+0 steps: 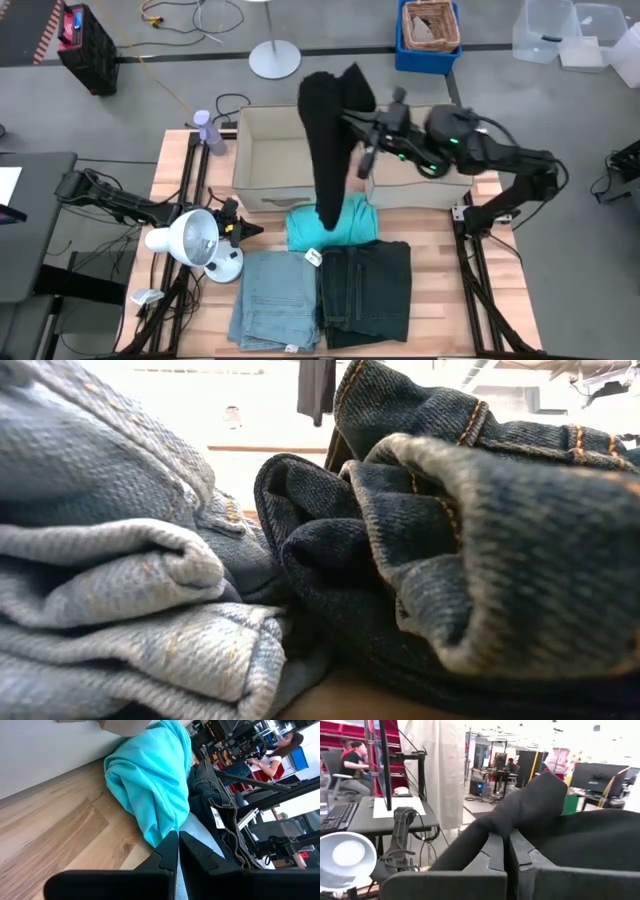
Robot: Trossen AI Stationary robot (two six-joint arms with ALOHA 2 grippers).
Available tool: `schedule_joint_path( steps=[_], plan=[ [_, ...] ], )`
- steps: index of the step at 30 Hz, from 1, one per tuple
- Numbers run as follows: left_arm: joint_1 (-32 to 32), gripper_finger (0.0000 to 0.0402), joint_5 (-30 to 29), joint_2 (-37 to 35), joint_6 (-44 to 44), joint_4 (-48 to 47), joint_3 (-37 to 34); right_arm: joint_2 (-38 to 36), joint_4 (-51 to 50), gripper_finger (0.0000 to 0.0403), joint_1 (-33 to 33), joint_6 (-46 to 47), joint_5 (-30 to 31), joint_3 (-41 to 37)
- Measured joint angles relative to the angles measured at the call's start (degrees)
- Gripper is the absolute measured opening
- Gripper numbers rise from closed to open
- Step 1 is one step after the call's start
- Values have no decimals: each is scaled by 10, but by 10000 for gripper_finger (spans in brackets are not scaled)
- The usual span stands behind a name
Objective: Sort clothes
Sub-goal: Put the black pants into the left laundry organizer
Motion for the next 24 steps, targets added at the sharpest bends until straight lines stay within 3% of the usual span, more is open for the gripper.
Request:
schedule_joint_path(
  steps=[6,14,24],
  plan=[
    [0,11,0,0,0,3,0,57,101,0,-54,10,-60,0],
    [0,11,0,0,-1,4,0,115,184,0,-113,51,-72,0],
    [0,11,0,0,-1,5,0,179,212,0,-143,115,-84,0]
  ],
)
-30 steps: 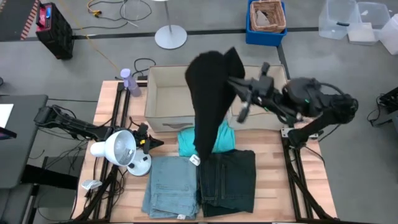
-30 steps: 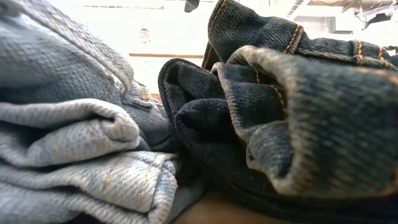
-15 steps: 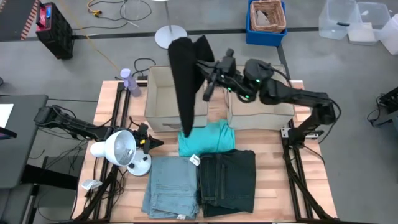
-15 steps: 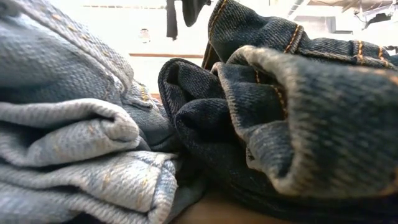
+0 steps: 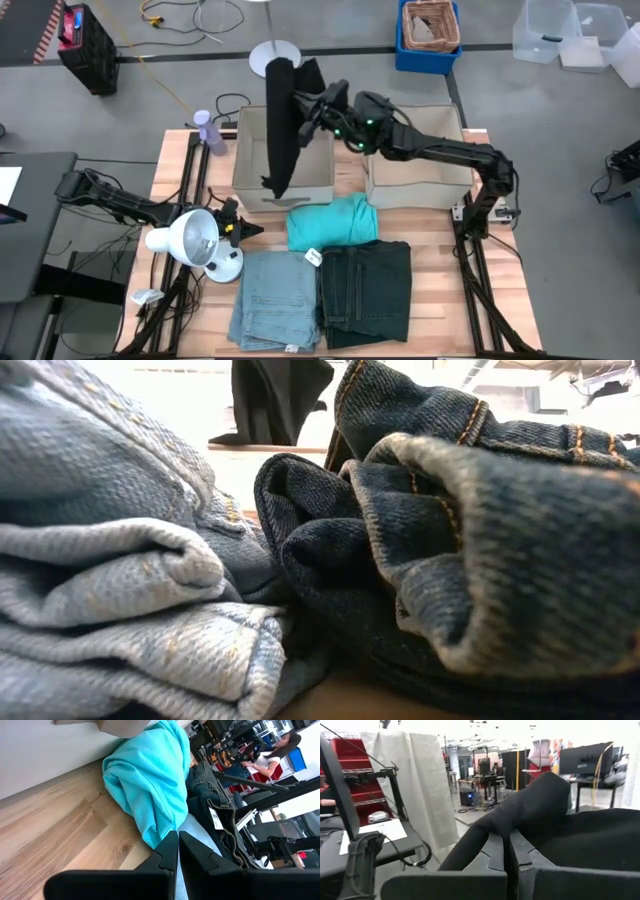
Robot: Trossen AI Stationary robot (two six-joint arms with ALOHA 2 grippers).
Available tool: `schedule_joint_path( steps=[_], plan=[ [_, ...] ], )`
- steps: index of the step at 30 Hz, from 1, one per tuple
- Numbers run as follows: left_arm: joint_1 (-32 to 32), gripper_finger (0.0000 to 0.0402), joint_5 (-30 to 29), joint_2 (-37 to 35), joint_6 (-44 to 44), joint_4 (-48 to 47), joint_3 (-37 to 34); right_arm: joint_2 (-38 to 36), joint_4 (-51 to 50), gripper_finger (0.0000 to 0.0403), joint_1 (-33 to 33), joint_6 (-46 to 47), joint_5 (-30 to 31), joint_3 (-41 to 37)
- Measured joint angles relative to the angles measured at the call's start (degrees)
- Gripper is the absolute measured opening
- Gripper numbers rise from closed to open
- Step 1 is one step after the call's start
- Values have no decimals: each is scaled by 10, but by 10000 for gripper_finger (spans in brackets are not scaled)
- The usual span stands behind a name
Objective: Sort clothes
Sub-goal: Put the black pants into the left laundry organizer, then put the light blue pants into the right laundry organizer
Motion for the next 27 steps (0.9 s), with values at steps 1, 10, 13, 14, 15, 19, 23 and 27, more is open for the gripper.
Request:
schedule_joint_path(
  steps=[1,10,13,14,15,19,23,27],
  plan=[
    [0,11,0,0,0,0,0,3,0,0,-2,6,-1,0],
    [0,11,0,0,1,0,0,18,-20,28,-12,55,-18,0],
    [0,11,0,0,2,0,0,18,-23,67,-20,74,-18,0],
    [0,11,0,0,2,0,0,18,-23,82,-21,74,-18,0],
    [0,11,0,0,2,0,0,17,-22,97,-21,75,-18,0],
    [0,11,0,0,2,0,0,14,-19,156,-20,92,-35,1],
    [0,11,0,0,2,0,0,15,-23,205,-11,102,-41,1],
    [0,11,0,0,2,0,0,-1,-3,228,-3,80,-45,0]
  ],
)
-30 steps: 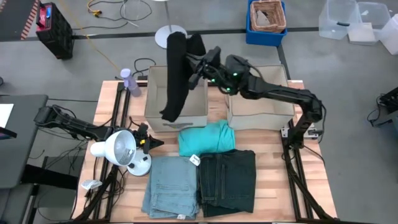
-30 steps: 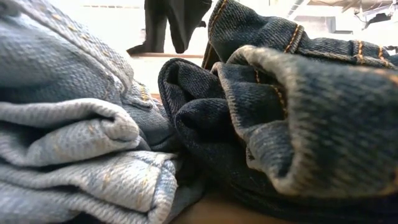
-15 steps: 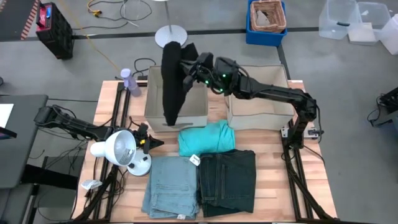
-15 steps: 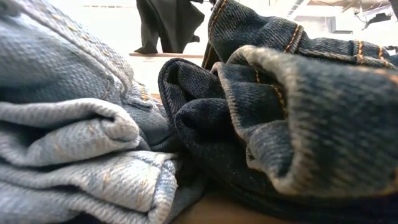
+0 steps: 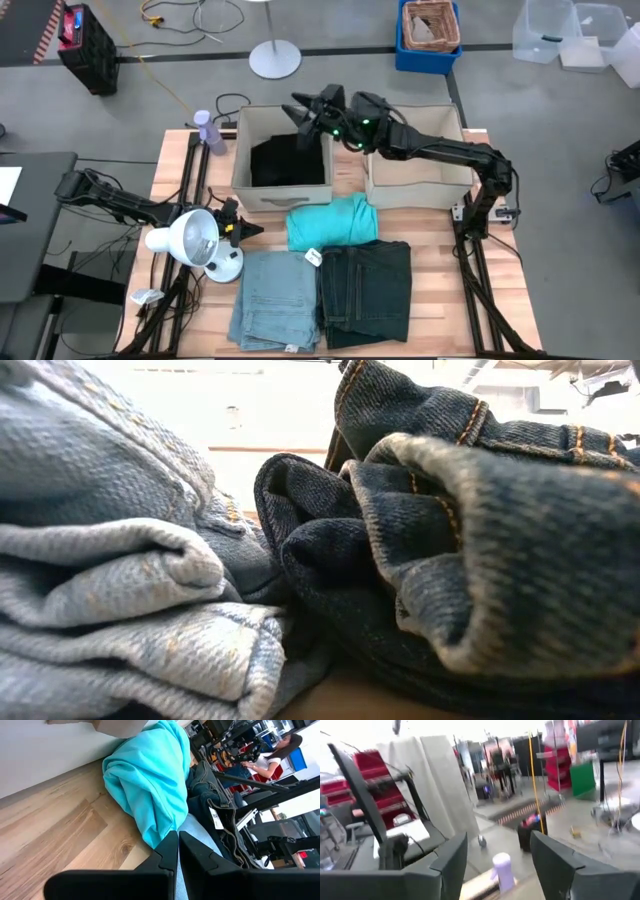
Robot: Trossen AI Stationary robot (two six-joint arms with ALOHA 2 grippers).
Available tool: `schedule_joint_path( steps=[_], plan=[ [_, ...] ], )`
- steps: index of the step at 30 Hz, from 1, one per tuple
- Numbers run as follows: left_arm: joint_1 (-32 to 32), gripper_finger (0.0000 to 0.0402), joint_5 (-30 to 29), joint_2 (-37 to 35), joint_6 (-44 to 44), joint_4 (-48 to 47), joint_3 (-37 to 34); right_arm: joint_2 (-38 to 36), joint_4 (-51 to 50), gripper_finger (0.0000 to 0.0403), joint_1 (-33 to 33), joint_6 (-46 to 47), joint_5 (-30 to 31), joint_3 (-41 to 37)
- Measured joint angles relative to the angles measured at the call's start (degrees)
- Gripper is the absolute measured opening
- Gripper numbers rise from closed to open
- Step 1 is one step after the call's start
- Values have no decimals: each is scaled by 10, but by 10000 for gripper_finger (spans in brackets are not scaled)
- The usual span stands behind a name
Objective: Sort clothes
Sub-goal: Put the light blue pants into the right laundry organizer
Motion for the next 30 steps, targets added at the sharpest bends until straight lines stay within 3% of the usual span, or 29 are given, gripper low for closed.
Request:
schedule_joint_path(
  steps=[10,18,30],
  plan=[
    [0,26,-25,0,53,101,1,-114,-14,212,27,-83,-2,1],
    [11,64,-29,8,127,36,56,-171,-36,195,58,-106,0,1],
    [81,67,-24,8,179,24,105,-181,-69,180,104,-133,20,0]
  ],
)
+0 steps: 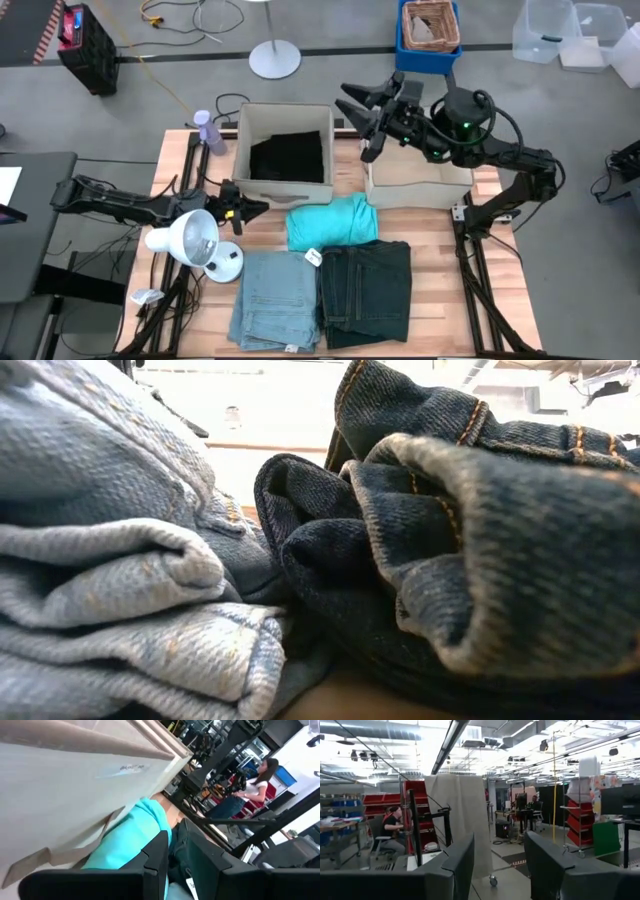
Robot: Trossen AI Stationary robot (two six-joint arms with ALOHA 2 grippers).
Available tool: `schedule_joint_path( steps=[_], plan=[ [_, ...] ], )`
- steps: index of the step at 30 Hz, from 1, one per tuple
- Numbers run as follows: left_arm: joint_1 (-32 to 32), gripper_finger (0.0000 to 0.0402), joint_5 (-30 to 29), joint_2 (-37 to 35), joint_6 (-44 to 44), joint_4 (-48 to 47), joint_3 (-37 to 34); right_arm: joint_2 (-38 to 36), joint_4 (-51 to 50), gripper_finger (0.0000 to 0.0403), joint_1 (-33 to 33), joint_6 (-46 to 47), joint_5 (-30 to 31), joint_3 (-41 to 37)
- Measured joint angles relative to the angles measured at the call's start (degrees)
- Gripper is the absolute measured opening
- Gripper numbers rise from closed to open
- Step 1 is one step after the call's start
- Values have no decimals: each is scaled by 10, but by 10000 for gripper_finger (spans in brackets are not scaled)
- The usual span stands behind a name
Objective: Sort clothes
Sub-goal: Put the light blue pants into the right laundry organizer
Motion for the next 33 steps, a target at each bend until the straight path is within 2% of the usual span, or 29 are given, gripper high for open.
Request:
schedule_joint_path(
  steps=[8,29,33],
  plan=[
    [11,67,-2,0,11,8,12,2,-17,179,12,0,0,0],
    [11,67,-1,-1,36,173,13,2,-23,179,16,0,0,0],
    [12,67,-1,-1,41,180,24,2,-36,179,15,0,0,0]
  ],
)
